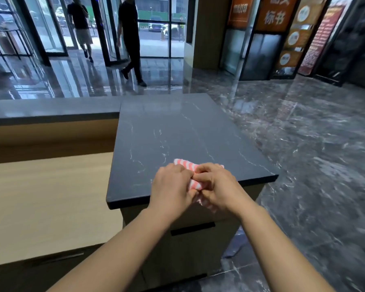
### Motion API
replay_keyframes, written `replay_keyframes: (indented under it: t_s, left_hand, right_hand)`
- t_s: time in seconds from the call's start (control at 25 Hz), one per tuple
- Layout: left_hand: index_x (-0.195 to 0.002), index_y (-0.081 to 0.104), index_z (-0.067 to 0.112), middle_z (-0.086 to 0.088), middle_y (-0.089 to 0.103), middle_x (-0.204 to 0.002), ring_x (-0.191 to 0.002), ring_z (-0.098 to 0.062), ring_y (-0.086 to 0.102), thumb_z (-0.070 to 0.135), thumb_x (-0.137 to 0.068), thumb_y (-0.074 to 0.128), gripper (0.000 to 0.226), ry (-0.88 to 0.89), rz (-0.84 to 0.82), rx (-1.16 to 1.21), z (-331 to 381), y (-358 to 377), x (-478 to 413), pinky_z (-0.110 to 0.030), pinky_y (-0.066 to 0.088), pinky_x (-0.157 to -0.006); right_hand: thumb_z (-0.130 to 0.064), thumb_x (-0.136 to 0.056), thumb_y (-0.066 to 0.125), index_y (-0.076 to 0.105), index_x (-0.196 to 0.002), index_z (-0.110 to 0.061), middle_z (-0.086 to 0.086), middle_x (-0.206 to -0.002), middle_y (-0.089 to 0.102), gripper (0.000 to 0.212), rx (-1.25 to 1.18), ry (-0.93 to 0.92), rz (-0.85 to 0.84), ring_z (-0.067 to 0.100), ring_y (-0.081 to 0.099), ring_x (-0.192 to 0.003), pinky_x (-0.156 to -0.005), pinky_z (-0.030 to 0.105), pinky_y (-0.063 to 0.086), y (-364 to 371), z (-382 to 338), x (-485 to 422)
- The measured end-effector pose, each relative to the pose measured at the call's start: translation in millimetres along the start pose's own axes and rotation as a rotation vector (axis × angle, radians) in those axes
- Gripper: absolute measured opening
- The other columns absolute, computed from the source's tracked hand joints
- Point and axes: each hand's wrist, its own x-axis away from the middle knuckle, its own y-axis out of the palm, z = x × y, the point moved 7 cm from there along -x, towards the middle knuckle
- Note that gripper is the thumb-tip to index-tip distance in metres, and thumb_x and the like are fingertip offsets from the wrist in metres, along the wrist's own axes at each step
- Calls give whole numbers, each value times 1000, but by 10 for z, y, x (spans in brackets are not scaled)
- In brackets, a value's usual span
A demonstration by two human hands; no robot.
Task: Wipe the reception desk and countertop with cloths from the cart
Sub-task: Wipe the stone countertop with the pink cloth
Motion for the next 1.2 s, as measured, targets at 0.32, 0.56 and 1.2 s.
replay_keyframes:
  t_s: [0.32,0.56,1.2]
  left_hand:
    - [-103,64,18,-4,62,-108,-103,-25,51,36,-89,54,25,47,-10,-23,1233,393,-621,-32,35,-80]
    - [-114,57,16,-6,59,-118,-113,-25,47,34,-92,51,29,88,-25,-115,1726,524,-848,-33,35,-84]
    - [-107,60,17,-3,60,-113,-106,-24,50,34,-92,53,23,183,-51,-137,869,242,-375,-31,31,-84]
  right_hand:
    - [12,-79,58,71,-90,-27,-12,-105,55,42,-148,174,101,28,68,-61,-48,42,57,-814,1083,210]
    - [5,-73,53,72,-83,-19,-15,-97,61,32,36,113,84,23,65,-67,-48,30,52,-1102,1370,269]
    - [-24,-74,62,58,-82,-17,2,-82,68,12,481,167,44,26,63,-82,-64,29,43,-567,522,173]
